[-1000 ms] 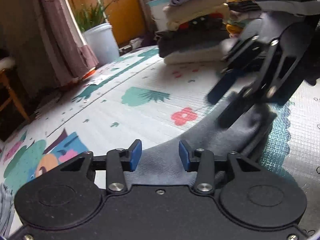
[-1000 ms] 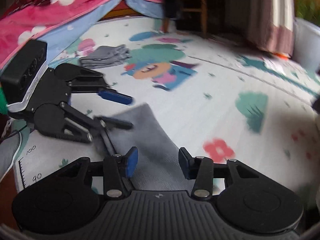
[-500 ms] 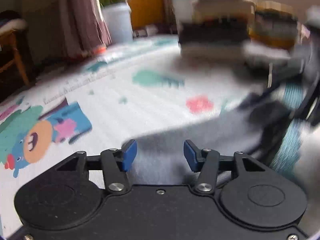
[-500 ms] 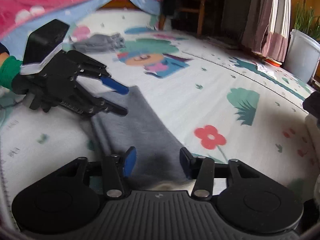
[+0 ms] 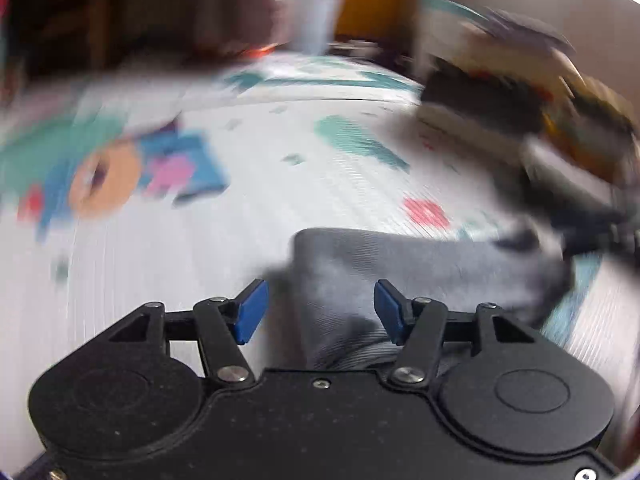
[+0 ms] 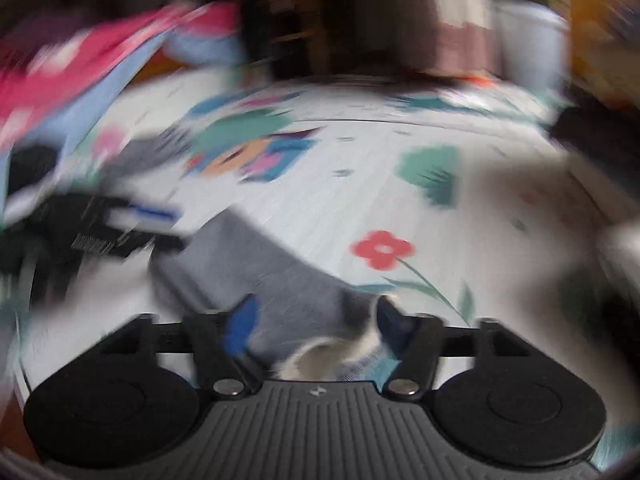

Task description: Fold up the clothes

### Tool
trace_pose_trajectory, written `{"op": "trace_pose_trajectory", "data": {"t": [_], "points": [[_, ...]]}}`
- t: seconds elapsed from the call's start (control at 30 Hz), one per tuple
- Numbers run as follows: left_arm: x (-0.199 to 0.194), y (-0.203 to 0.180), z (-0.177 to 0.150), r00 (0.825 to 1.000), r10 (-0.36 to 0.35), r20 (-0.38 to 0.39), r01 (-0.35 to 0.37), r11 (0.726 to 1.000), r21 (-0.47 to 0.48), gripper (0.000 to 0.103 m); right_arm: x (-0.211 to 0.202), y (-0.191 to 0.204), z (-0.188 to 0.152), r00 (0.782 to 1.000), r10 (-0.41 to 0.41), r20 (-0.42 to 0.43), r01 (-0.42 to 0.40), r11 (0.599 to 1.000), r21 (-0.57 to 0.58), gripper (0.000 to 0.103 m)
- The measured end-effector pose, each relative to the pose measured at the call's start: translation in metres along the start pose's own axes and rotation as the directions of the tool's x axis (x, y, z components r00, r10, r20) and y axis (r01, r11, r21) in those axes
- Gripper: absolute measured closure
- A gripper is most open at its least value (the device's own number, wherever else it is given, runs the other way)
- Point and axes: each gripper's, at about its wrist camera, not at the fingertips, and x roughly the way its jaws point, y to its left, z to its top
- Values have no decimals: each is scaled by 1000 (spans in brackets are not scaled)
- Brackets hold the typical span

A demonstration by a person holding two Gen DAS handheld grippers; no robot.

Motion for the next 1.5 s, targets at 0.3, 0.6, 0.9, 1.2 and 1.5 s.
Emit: {"op": "trace_pose_trajectory", "data": {"t": [0.3,0.6,0.9,1.2,1.5], "points": [[14,40,0,991,-122,-59,79,874,-479,45,12,-69,-15,997,74,-37,-37,800,599,24],[28,28,0,984,-143,-109,77,884,-461,45,37,-57,-20,984,123,-125,-27,810,585,35],[33,24,-1,964,-173,-202,69,896,-439,69,47,-38,-18,974,135,-183,-11,831,556,48],[9,11,21,936,-171,-307,65,943,-326,83,33,-40,-37,960,248,-131,-117,778,617,64],[45,-86,140,905,-241,-351,257,967,-3,83,-40,-87,-18,982,131,135,-188,712,676,69]]}}
